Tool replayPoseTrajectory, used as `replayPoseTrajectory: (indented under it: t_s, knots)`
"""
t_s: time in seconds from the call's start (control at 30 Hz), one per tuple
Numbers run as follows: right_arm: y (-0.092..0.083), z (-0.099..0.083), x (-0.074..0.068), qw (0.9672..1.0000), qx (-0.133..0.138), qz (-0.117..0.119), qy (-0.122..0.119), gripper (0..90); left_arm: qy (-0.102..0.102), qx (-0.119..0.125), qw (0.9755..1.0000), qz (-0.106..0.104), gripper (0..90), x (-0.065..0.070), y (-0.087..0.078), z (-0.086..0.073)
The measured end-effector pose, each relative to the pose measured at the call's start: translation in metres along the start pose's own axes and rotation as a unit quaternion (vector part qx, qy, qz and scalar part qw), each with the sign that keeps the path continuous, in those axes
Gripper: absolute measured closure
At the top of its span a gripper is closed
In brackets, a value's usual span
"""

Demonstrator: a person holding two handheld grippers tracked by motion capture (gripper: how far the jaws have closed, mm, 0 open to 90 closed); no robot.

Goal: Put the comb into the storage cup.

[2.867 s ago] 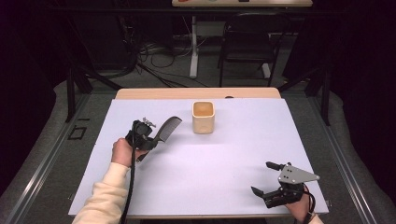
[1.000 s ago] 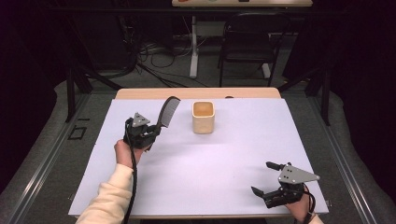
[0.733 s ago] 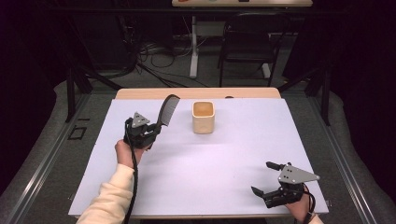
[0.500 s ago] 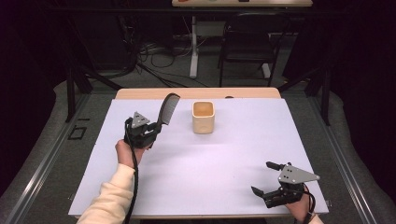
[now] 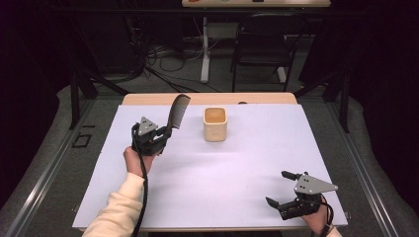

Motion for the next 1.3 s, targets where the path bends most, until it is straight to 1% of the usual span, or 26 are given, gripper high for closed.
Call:
replayPoseTrajectory:
  t_s: [0.4,0.6,0.87,1.3]
  knots:
    - [0.001,0.0,0.0,1.0,0.0,0.0,0.001,0.1,-0.002,0.017,0.9998,0.001,72.0,0.003,0.001,0.003]
    - [0.001,0.0,0.0,1.0,0.0,-0.001,0.001,0.1,-0.007,0.033,0.9994,0.001,72.0,0.002,0.001,0.005]
    - [0.001,0.0,0.001,1.0,-0.001,-0.001,0.001,0.1,-0.008,0.036,0.9993,0.0,72.0,0.004,0.002,0.007]
    - [0.001,0.0,0.0,1.0,0.0,-0.001,0.001,0.1,-0.013,0.053,0.9985,-0.004,72.0,0.006,0.004,0.012]
Point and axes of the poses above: each handheld gripper's, and its own axes: y roughly forward along the jaws, z roughly out of its top, x roughly to its right, the point moved 3 cm from there along y, roughly forward along the jaws, and after that the axes turned 1 degree about -z, right-handed, at the moved point
